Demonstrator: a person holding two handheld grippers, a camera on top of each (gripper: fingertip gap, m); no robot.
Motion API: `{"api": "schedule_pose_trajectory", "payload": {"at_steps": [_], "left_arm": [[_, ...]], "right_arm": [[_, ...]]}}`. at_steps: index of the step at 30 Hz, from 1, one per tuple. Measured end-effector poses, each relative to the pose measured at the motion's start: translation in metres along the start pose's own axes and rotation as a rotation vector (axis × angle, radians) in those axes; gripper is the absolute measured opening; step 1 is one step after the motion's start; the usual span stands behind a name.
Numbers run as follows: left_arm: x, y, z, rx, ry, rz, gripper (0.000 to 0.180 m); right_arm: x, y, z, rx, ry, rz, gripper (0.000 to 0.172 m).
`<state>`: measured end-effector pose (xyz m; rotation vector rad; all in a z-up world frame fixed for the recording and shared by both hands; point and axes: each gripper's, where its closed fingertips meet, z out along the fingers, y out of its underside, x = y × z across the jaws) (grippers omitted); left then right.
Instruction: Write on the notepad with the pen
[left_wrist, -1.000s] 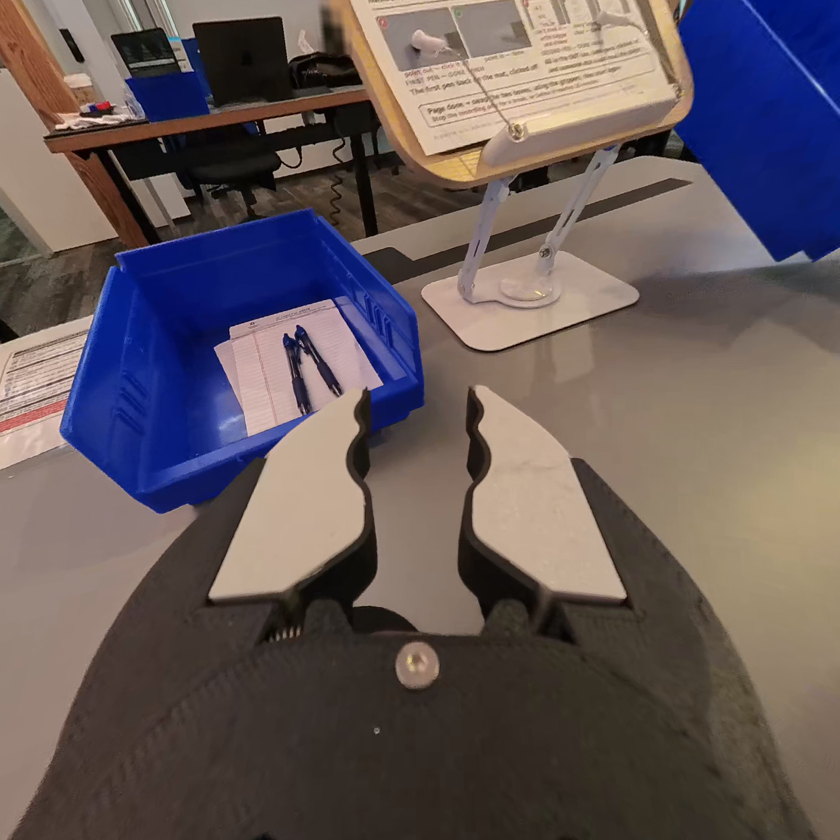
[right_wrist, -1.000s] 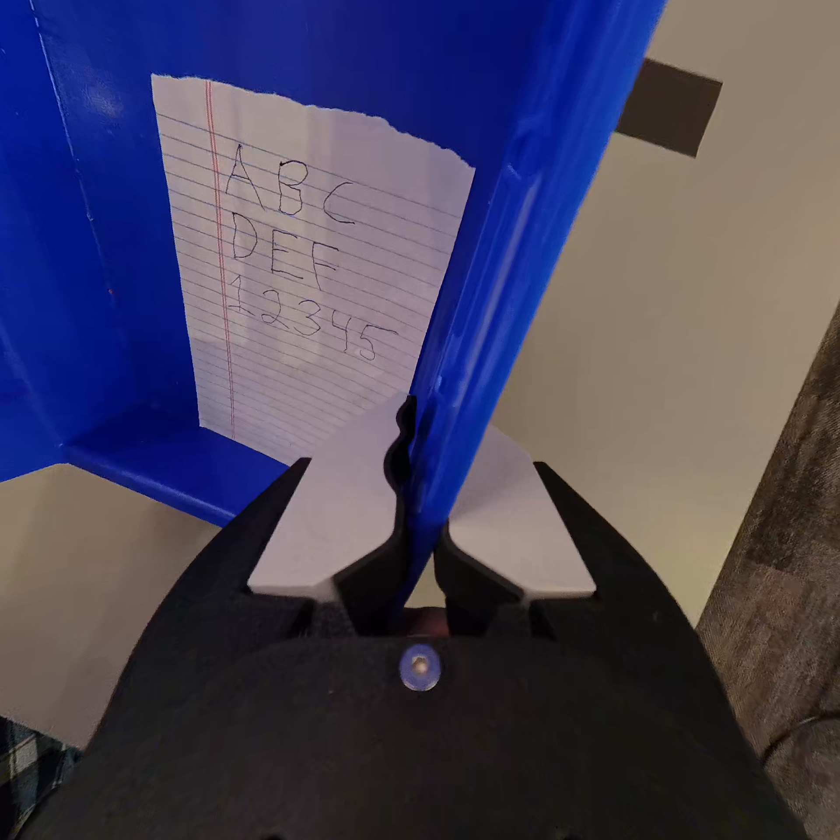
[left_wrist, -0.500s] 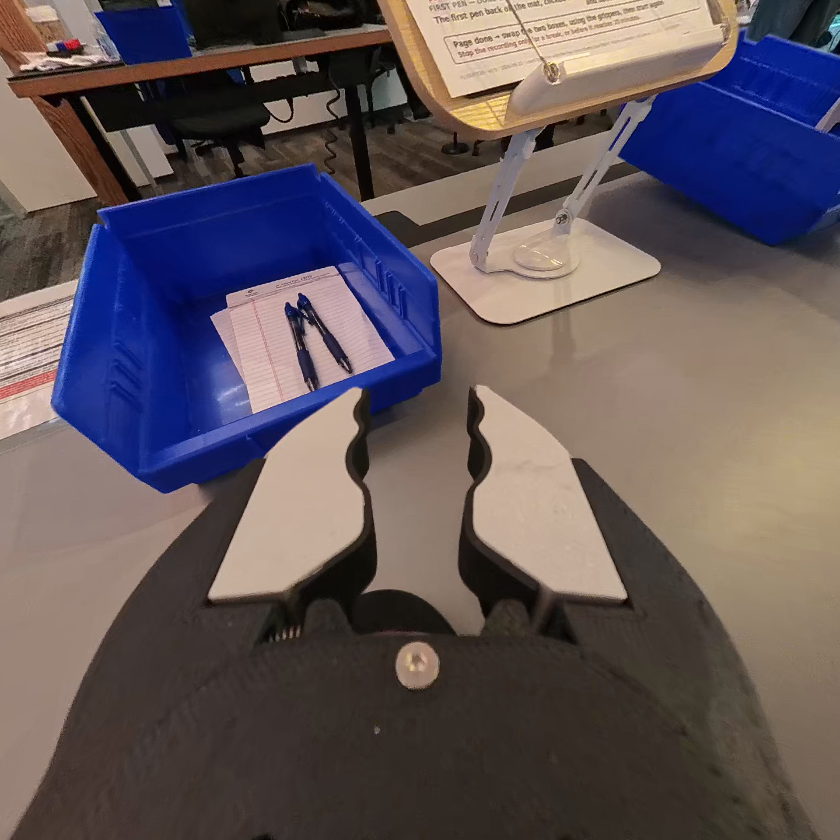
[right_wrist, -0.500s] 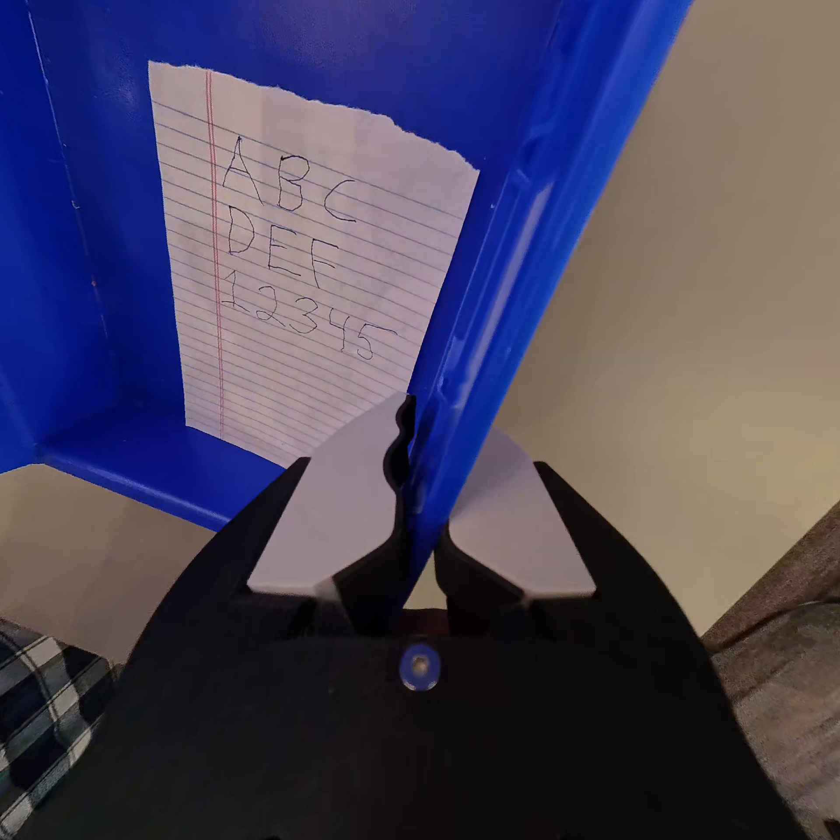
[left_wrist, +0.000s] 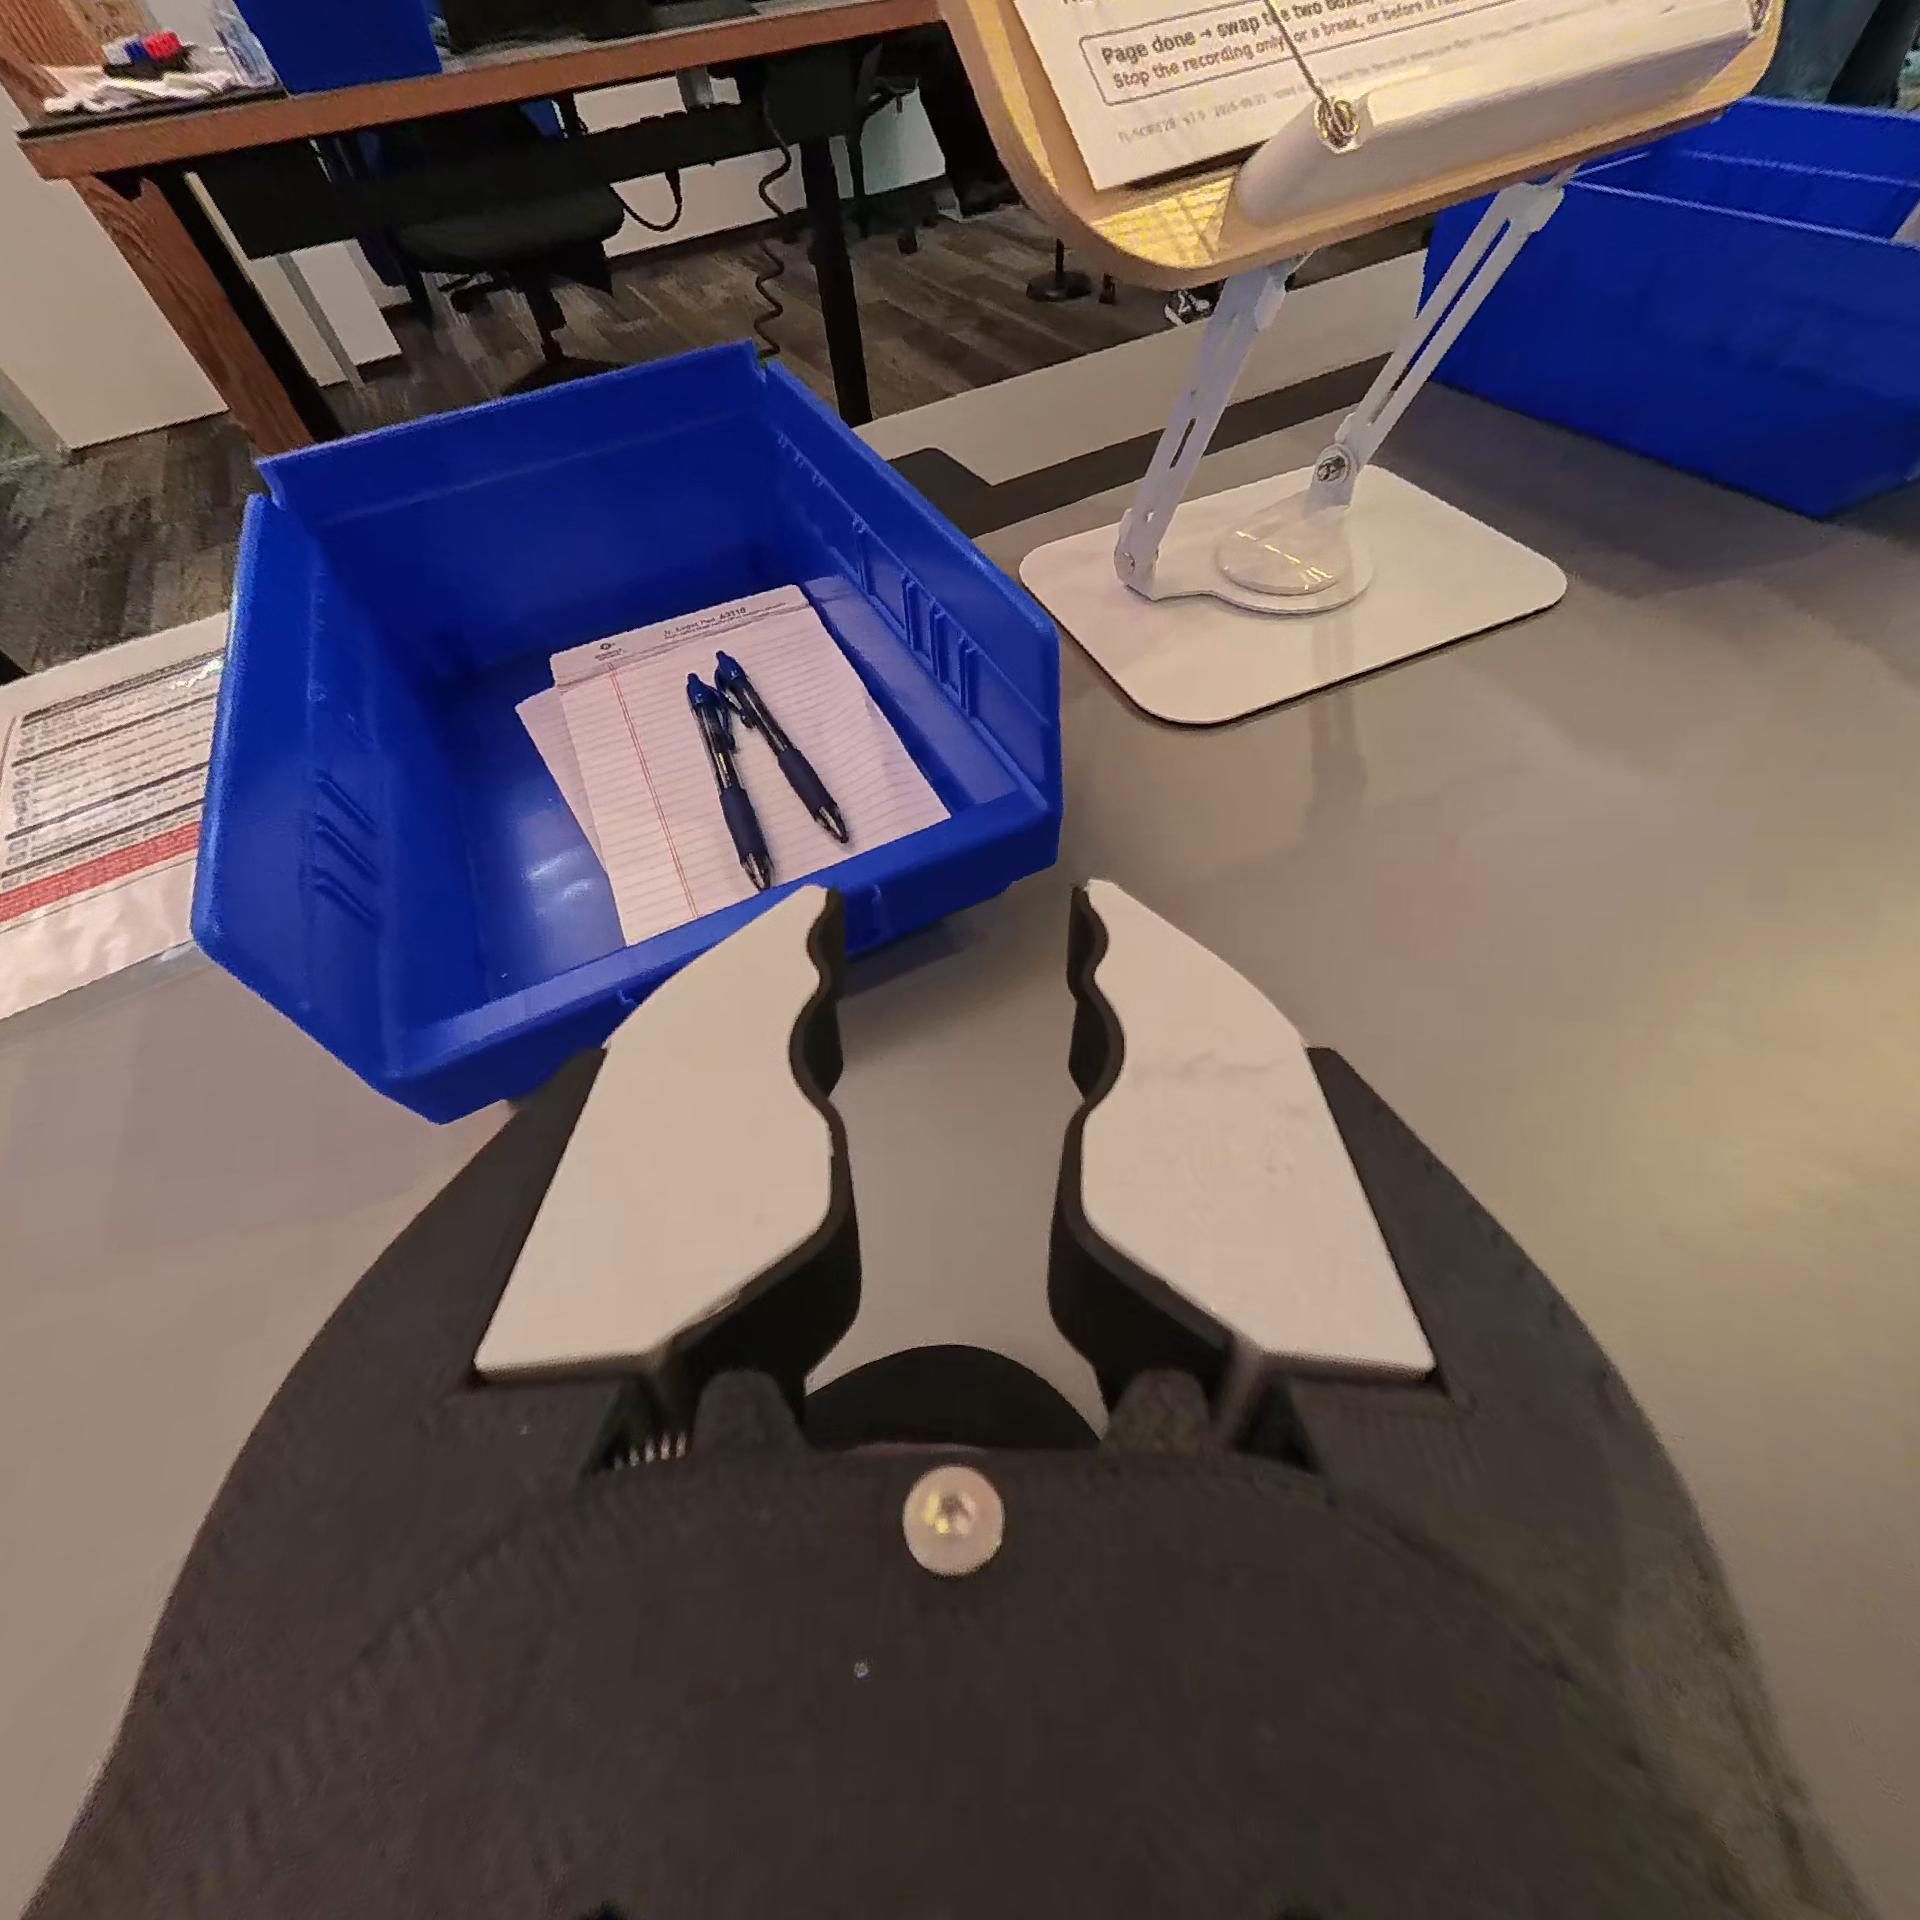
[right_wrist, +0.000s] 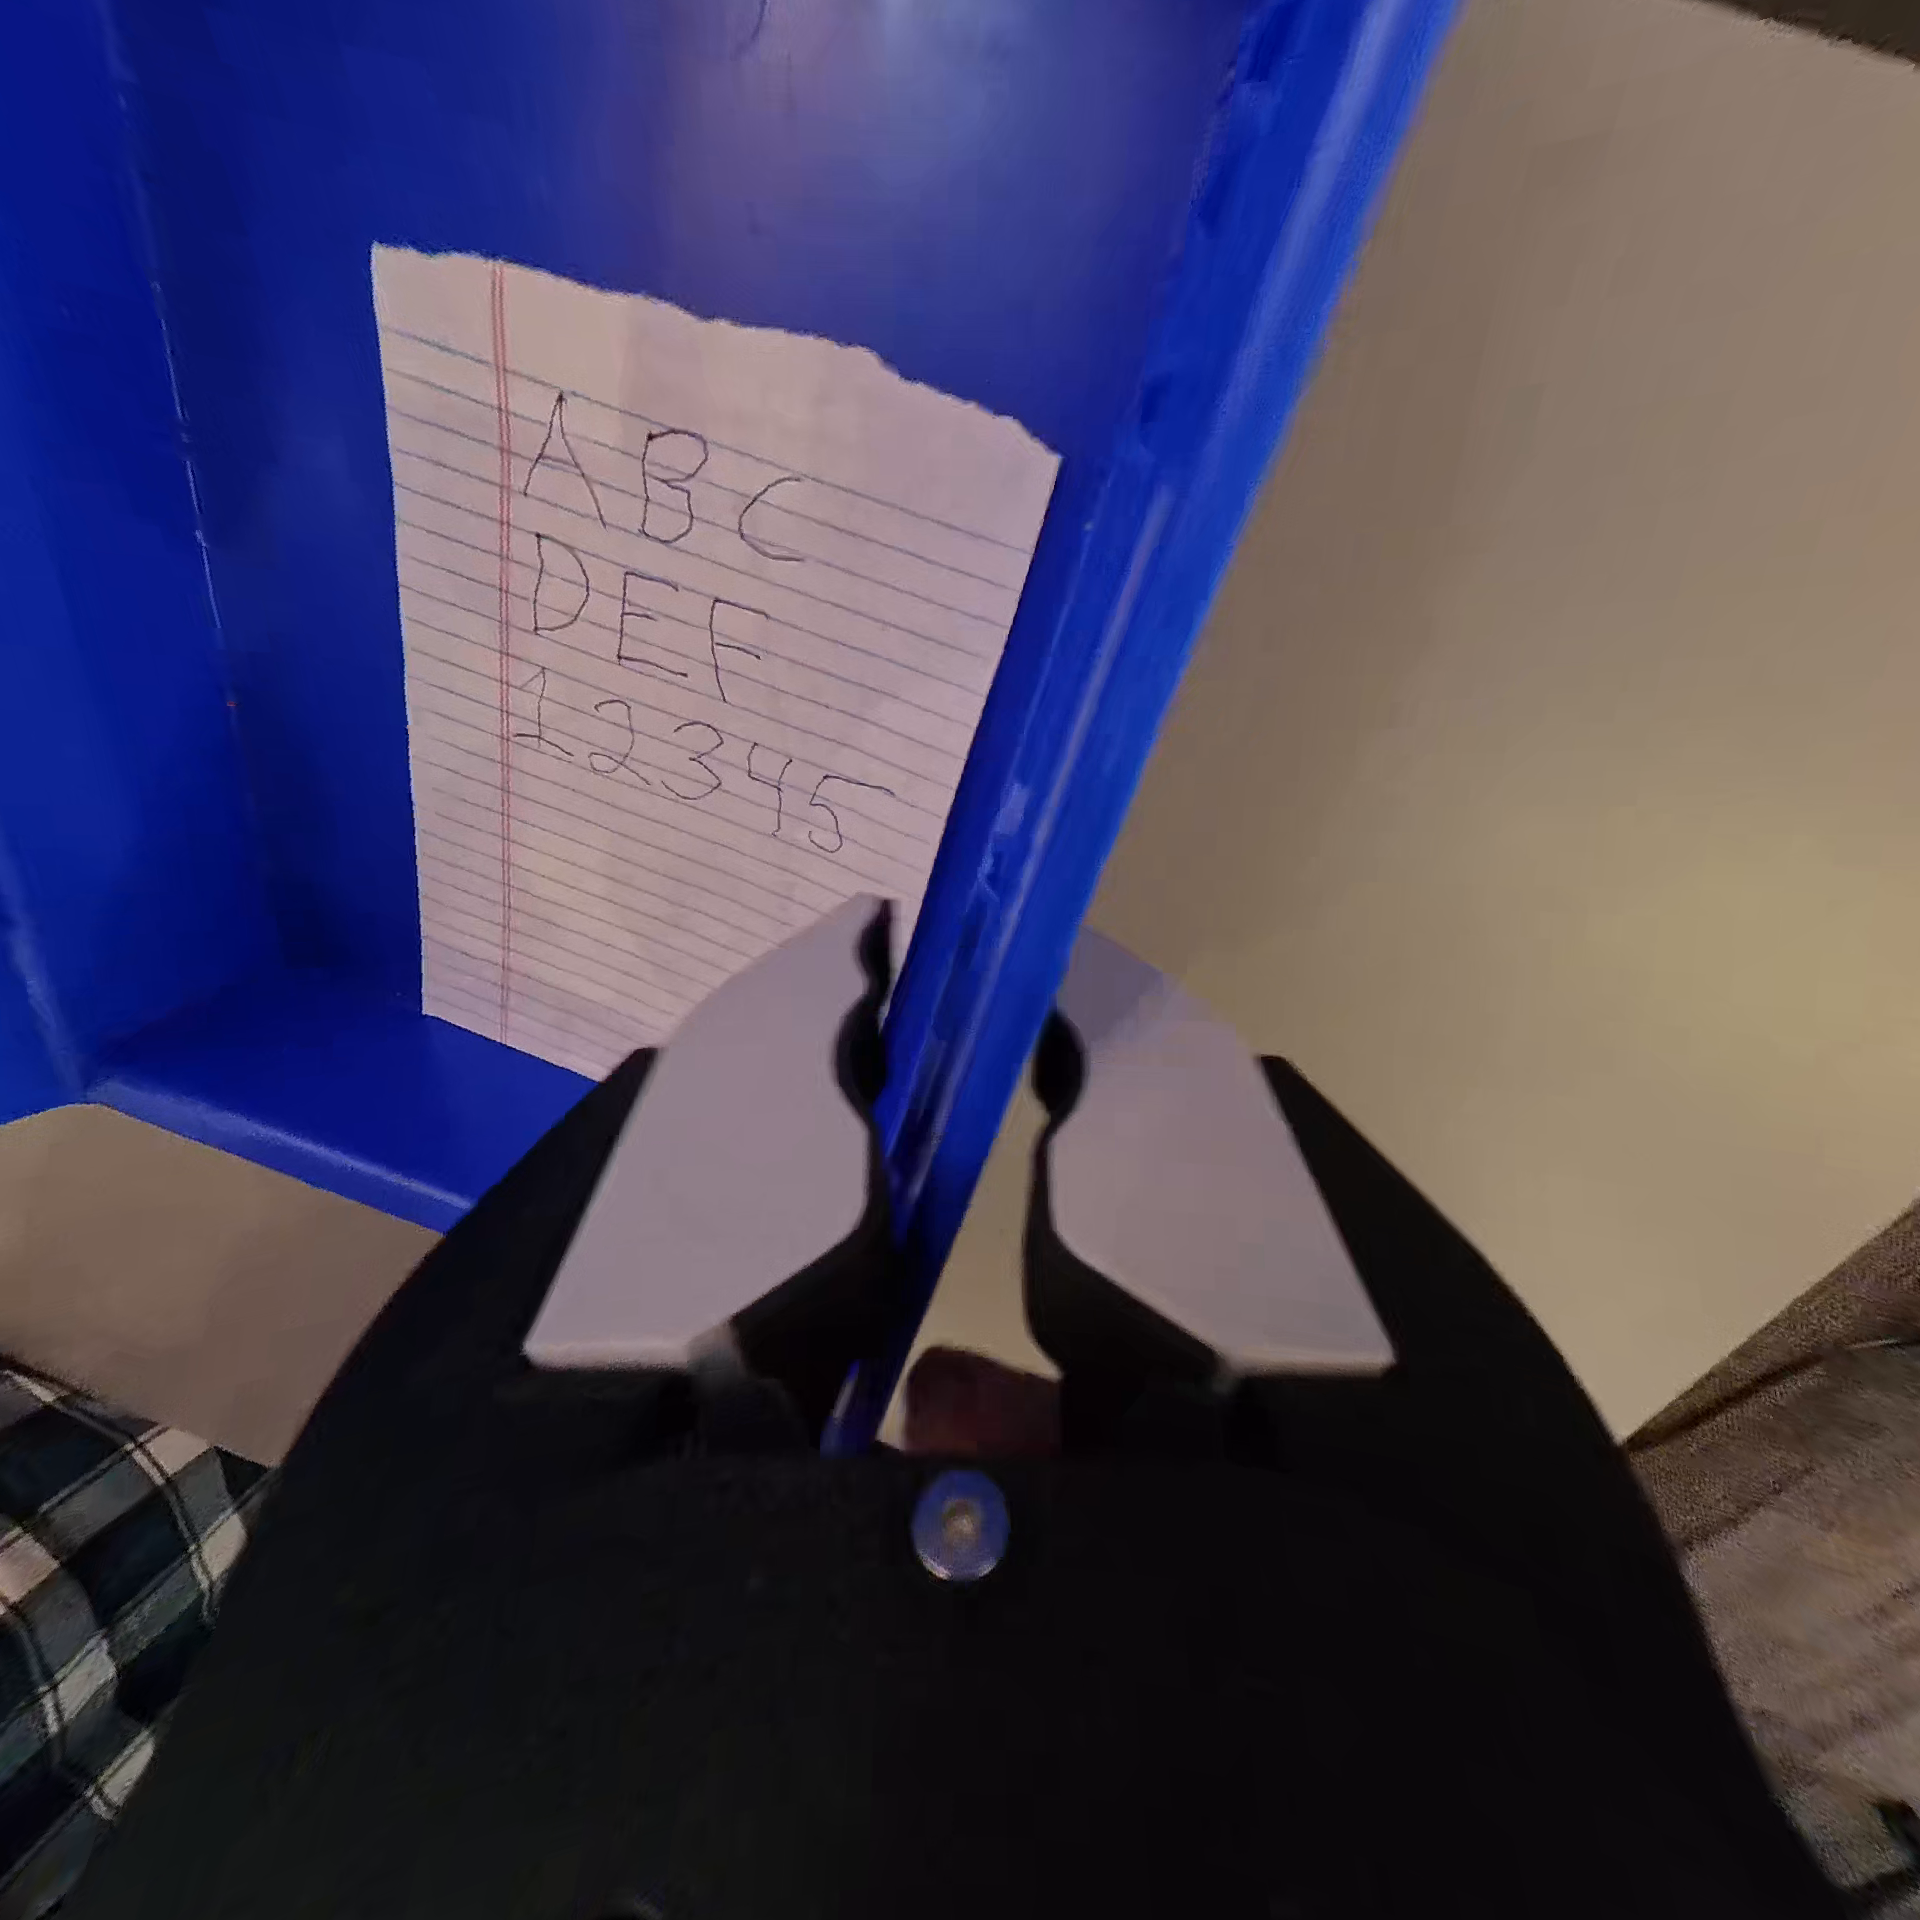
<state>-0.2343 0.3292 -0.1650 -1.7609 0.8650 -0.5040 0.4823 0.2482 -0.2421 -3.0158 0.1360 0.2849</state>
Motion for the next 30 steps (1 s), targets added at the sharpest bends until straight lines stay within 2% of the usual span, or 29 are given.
{"api": "schedule_pose_trajectory", "payload": {"at_steps": [1,2,8,10,13,17,21,24,26,28,30], "left_arm": [[-0.001,0.000,0.000,-0.005,-0.006,0.007,0.041],[-0.003,-0.001,-0.001,-0.007,-0.010,0.012,0.041],[-0.019,-0.016,-0.003,-0.009,-0.017,0.021,0.044],[-0.028,-0.022,0.001,-0.036,-0.010,0.044,0.049],[-0.042,-0.033,0.014,-0.083,0.017,0.129,0.051],[-0.057,-0.052,0.045,-0.153,0.091,0.271,0.055],[-0.061,-0.062,0.091,-0.238,0.205,0.410,0.058],[-0.063,-0.050,0.129,-0.370,0.285,0.517,0.064],[-0.066,-0.043,0.155,-0.437,0.346,0.510,0.064],[-0.073,-0.035,0.180,-0.499,0.379,0.493,0.070],[-0.087,-0.027,0.202,-0.550,0.385,0.516,0.068]], "right_arm": [[0.004,-0.001,-0.005,0.018,0.022,0.001,0.037],[0.006,-0.003,-0.012,0.043,0.041,-0.005,0.040],[0.001,-0.007,-0.080,0.298,0.198,-0.052,0.045],[-0.029,-0.003,-0.100,0.386,0.178,-0.120,0.040],[-0.092,0.011,-0.110,0.467,0.120,-0.246,0.033],[-0.190,0.034,-0.100,0.528,0.040,-0.438,0.028],[-0.286,0.055,-0.063,0.538,-0.126,-0.594,0.024],[-0.348,0.070,-0.026,0.520,-0.243,-0.698,0.020],[-0.381,0.075,-0.004,0.523,-0.315,-0.752,0.016],[-0.404,0.079,0.013,0.515,-0.371,-0.800,0.016],[-0.419,0.078,0.025,0.524,-0.404,-0.820,0.015]]}}
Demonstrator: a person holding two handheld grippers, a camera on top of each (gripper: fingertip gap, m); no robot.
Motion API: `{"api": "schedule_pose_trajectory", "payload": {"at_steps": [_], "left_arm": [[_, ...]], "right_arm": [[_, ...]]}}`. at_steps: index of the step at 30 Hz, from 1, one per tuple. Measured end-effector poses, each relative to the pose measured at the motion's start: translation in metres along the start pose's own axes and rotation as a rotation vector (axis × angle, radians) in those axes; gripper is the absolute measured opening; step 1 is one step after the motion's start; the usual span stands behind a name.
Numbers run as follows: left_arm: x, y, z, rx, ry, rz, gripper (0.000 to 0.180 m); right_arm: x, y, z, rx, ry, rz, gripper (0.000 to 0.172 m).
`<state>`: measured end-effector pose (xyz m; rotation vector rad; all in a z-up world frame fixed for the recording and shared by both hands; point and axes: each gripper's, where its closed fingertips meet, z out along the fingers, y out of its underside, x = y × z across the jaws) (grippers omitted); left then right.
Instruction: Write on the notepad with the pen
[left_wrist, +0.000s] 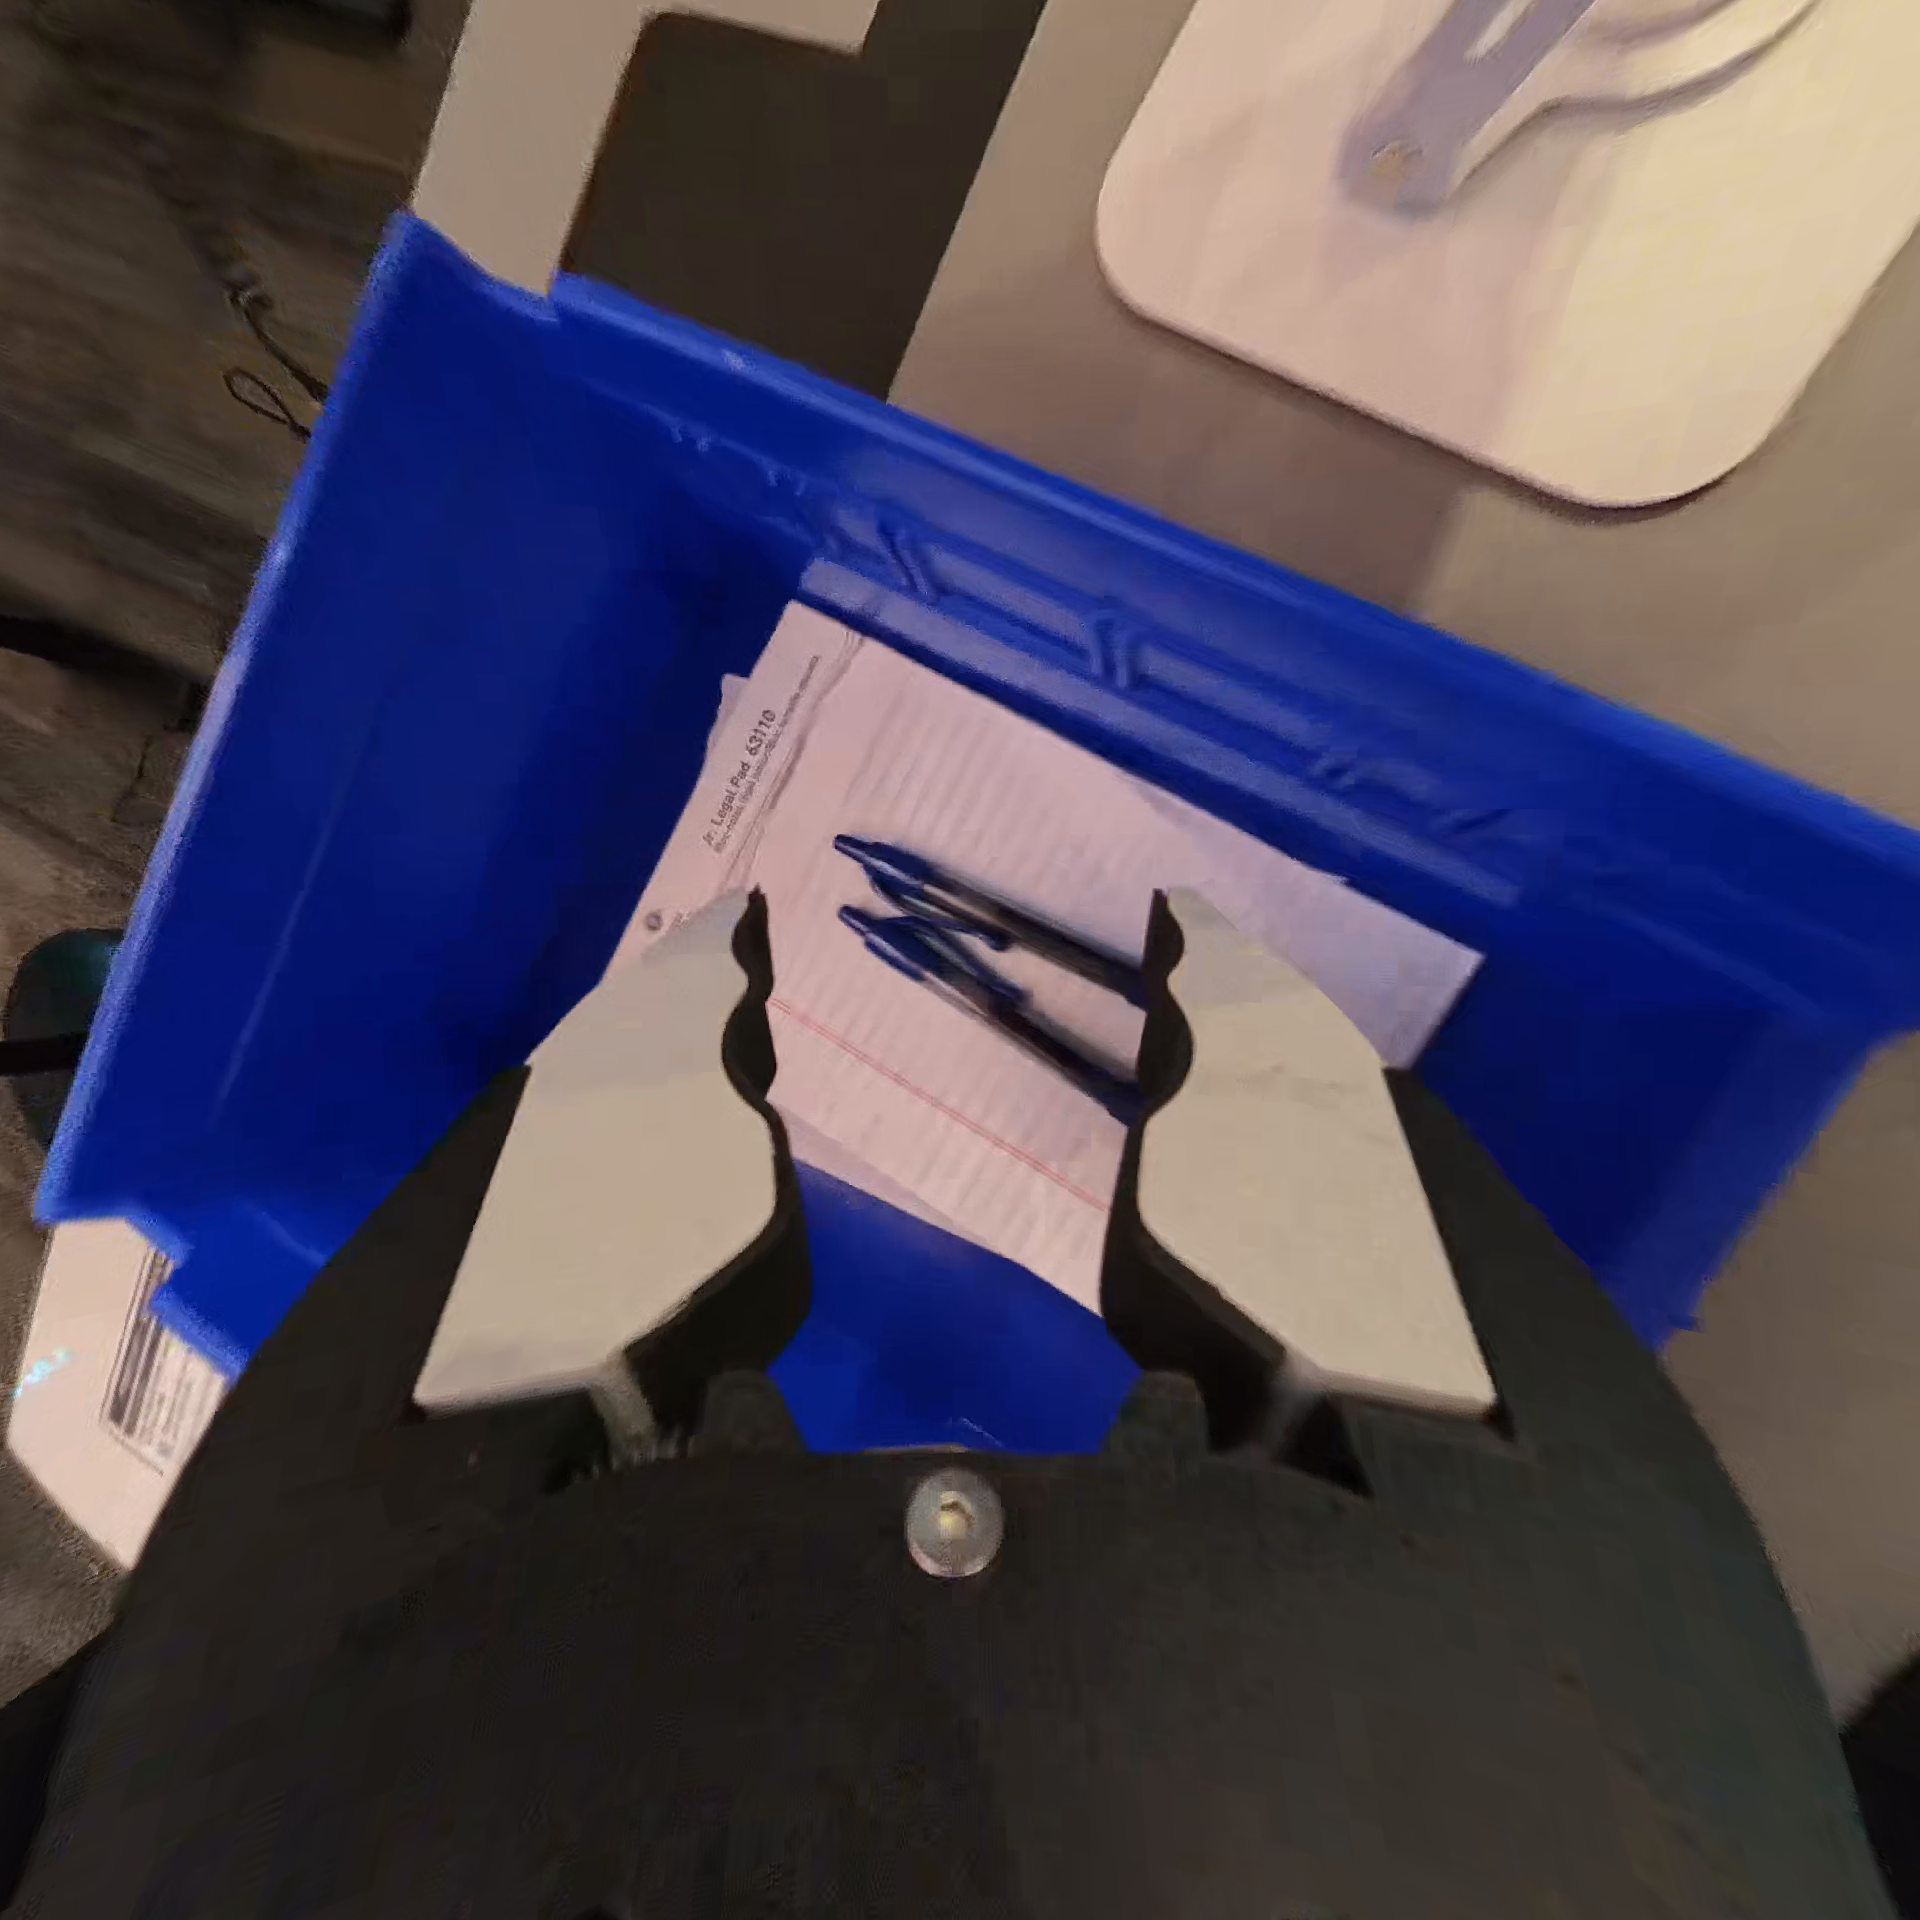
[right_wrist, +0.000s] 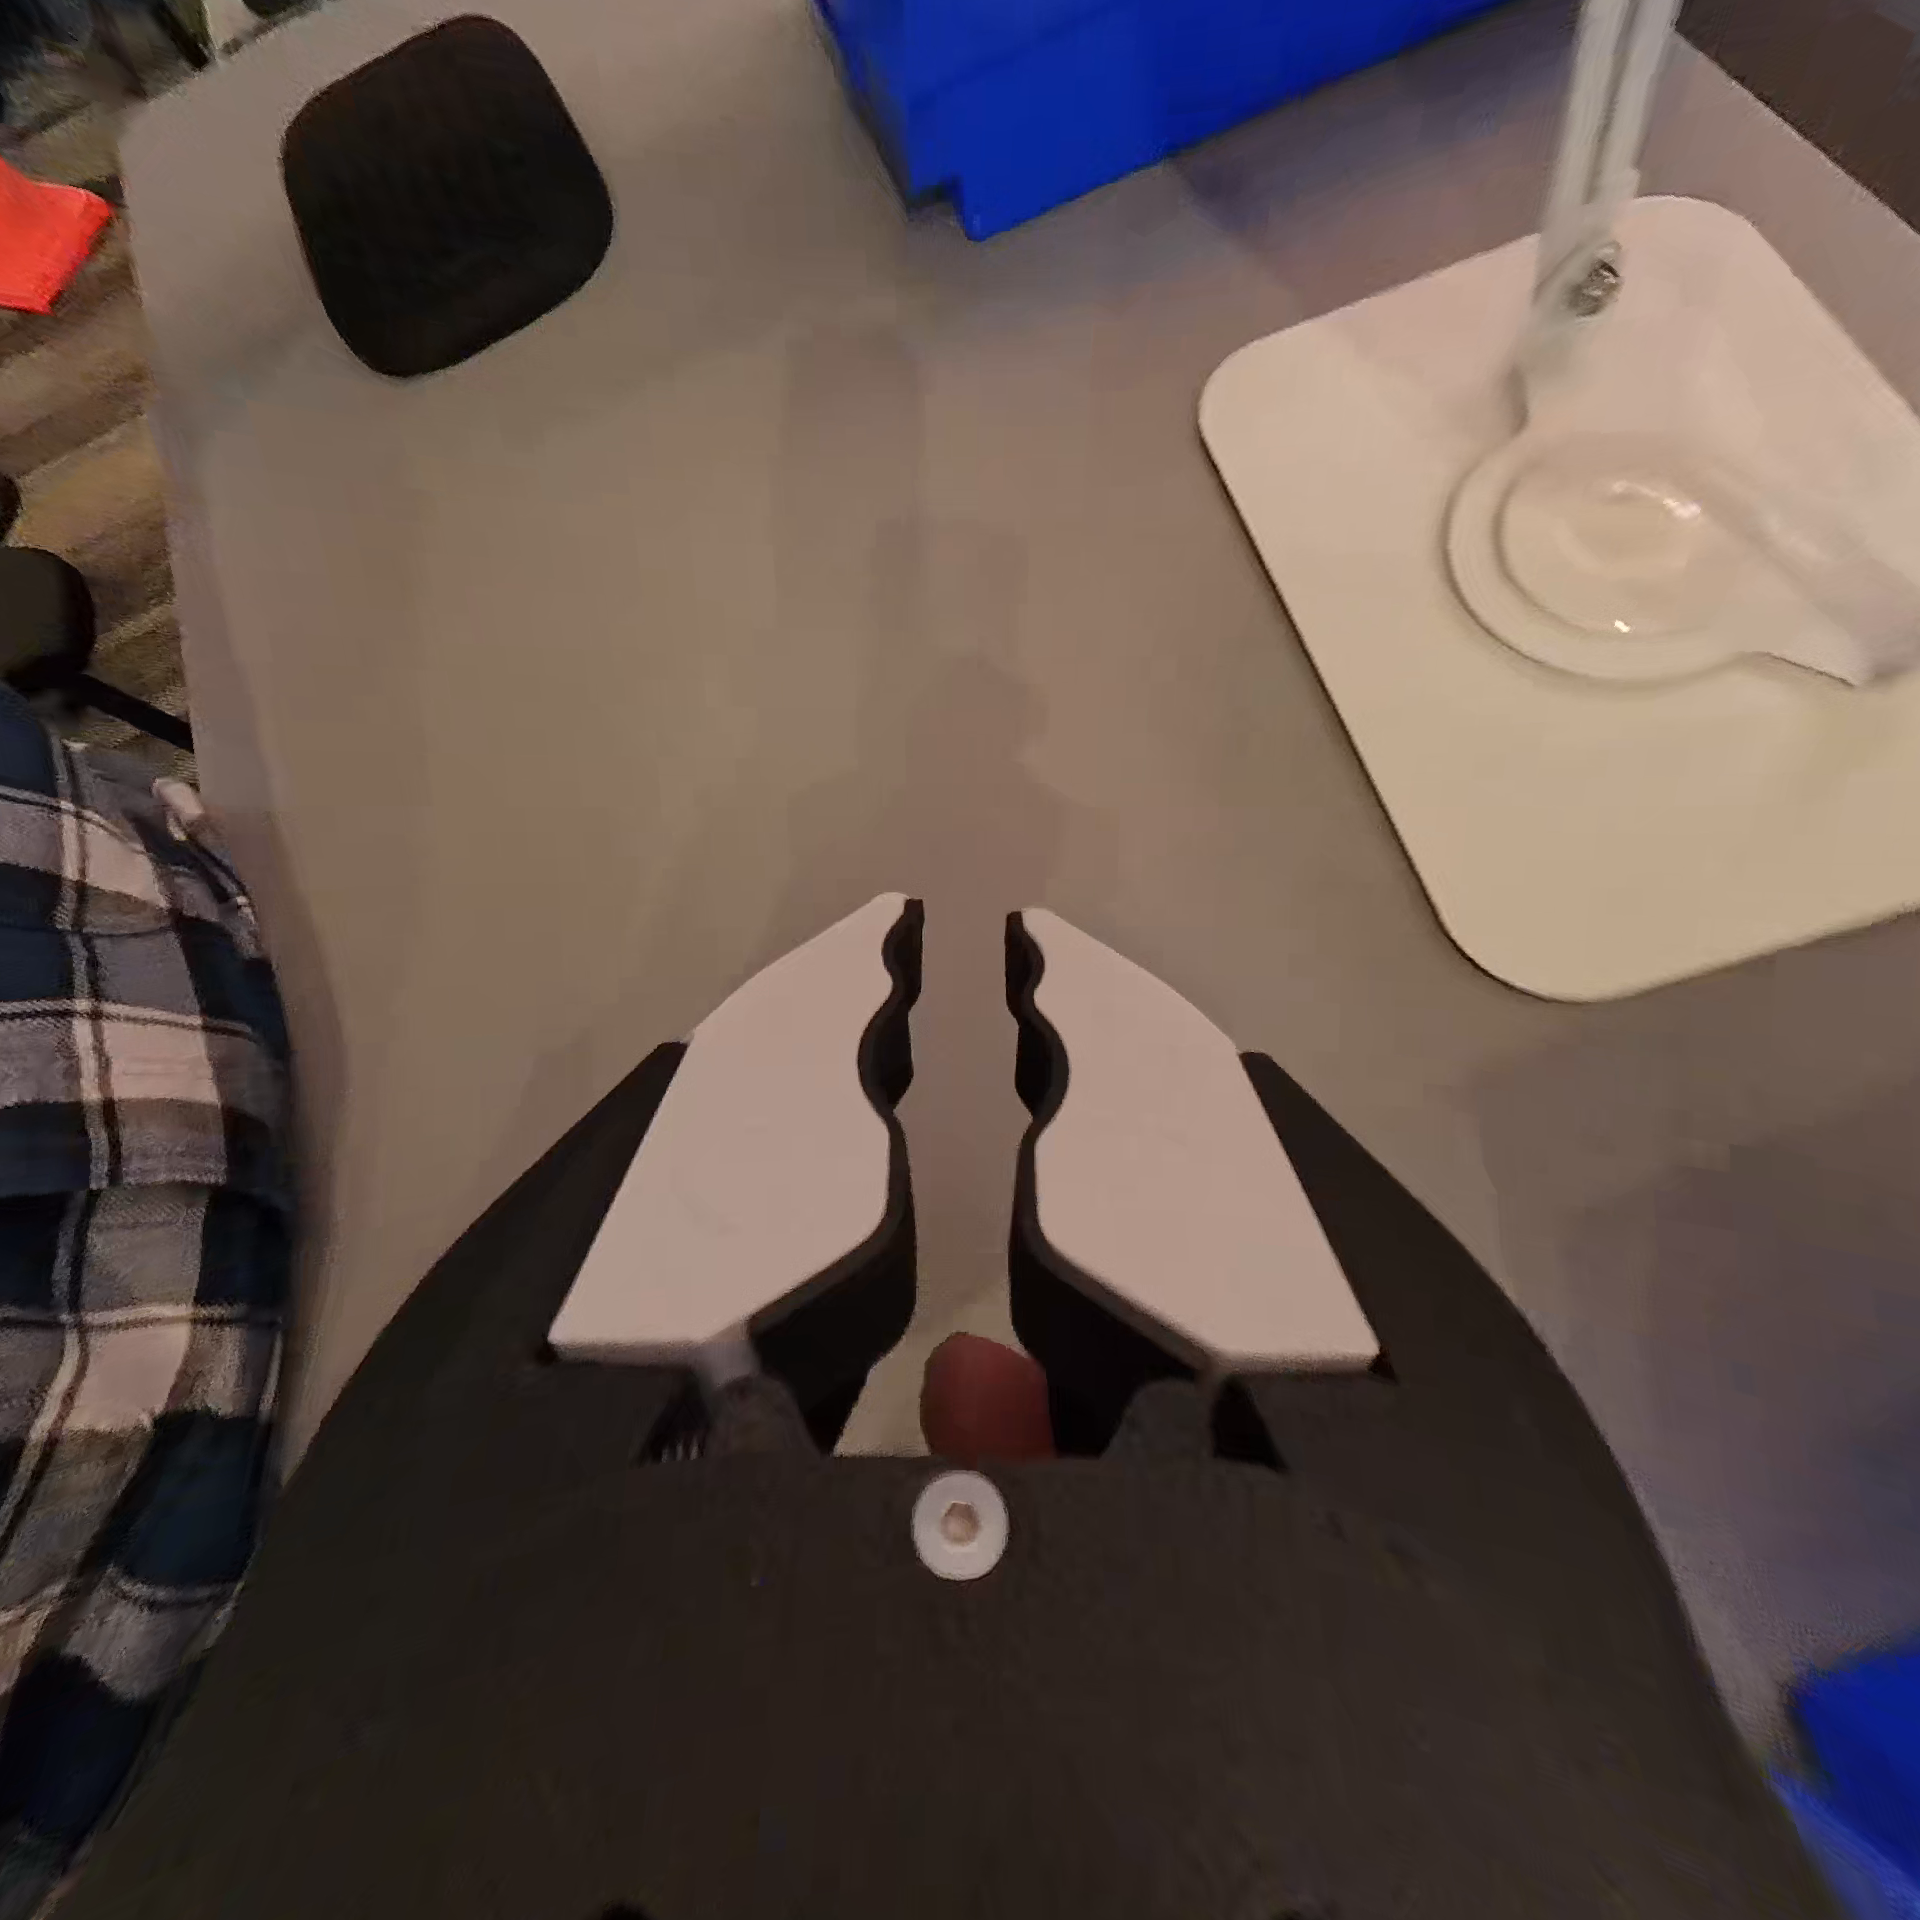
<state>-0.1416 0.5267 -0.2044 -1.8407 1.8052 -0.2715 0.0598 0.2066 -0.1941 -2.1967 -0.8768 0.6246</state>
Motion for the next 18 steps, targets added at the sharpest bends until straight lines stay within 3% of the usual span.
{"api": "schedule_pose_trajectory", "payload": {"at_steps": [5,12,18], "left_arm": [[-0.037,0.011,0.036,-0.114,0.067,-0.016,0.073],[-0.075,0.035,0.060,-0.345,0.088,0.055,0.040],[-0.076,0.053,0.076,-0.487,0.143,0.131,0.033]], "right_arm": [[-0.010,-0.003,0.020,0.035,-0.071,-0.033,0.013],[-0.011,0.002,0.028,0.052,-0.104,-0.064,0.009],[-0.011,0.010,0.035,0.063,-0.129,-0.059,0.007]]}}
